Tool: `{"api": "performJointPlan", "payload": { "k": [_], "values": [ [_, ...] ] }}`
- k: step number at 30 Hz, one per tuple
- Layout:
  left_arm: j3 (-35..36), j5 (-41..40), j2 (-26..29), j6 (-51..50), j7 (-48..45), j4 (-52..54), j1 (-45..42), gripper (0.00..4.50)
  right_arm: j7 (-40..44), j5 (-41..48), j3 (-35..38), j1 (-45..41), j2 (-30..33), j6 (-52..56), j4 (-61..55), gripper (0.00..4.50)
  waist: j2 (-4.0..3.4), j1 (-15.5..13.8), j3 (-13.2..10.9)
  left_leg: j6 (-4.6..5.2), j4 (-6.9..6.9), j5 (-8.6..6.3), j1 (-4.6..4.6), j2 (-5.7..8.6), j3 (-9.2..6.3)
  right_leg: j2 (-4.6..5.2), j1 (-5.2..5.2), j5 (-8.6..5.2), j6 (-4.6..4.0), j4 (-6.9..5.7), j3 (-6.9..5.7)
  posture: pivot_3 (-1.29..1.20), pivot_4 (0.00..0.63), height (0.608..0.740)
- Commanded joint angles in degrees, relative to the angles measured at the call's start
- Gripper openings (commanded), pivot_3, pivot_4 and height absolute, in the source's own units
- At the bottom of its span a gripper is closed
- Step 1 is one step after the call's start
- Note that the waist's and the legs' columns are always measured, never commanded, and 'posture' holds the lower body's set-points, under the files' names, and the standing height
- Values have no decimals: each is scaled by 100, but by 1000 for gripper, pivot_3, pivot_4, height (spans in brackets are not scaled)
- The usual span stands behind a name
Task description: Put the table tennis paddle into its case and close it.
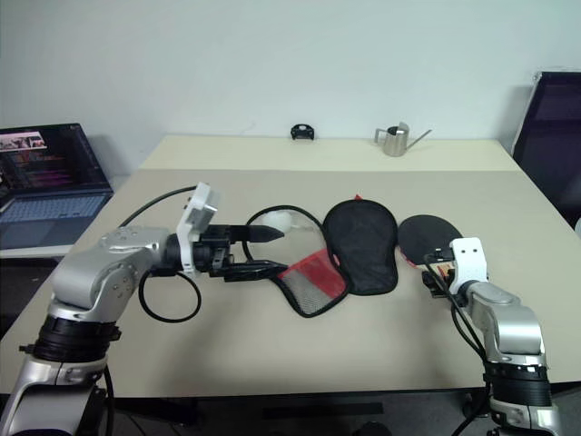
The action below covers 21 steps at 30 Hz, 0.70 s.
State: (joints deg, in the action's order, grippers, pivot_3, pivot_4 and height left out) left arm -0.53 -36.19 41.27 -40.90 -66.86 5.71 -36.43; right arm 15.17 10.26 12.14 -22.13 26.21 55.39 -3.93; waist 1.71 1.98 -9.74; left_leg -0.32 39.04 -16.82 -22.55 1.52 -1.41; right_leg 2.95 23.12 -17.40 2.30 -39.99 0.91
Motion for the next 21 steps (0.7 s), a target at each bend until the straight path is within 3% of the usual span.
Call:
{"api": "performJointPlan", "payload": {
  "k": [1,5,14,21],
  "values": [
    [197,-18,97,113,25,221,10,4485,-48,-4,48,-14,49,100,152,4440,3,-6,2,1,0,0,2,0,0,0,-2,0,-1,0,0,0,150,740],
    [223,12,133,154,13,209,54,4485,-97,8,96,2,46,235,147,3914,4,-9,3,1,0,0,4,0,0,0,-4,2,-2,-1,0,0,150,740],
    [406,99,327,295,25,63,160,4485,-424,70,424,50,-142,532,-86,1199,12,-30,8,2,0,0,4,0,-3,1,-4,2,-2,0,-3,0,150,740],
    [587,160,513,396,15,-105,256,4485,-648,154,634,-43,-229,581,-388,1114,12,-42,8,2,-1,0,0,0,-5,1,-1,2,-2,2,-5,0,150,740]
  ]
}}
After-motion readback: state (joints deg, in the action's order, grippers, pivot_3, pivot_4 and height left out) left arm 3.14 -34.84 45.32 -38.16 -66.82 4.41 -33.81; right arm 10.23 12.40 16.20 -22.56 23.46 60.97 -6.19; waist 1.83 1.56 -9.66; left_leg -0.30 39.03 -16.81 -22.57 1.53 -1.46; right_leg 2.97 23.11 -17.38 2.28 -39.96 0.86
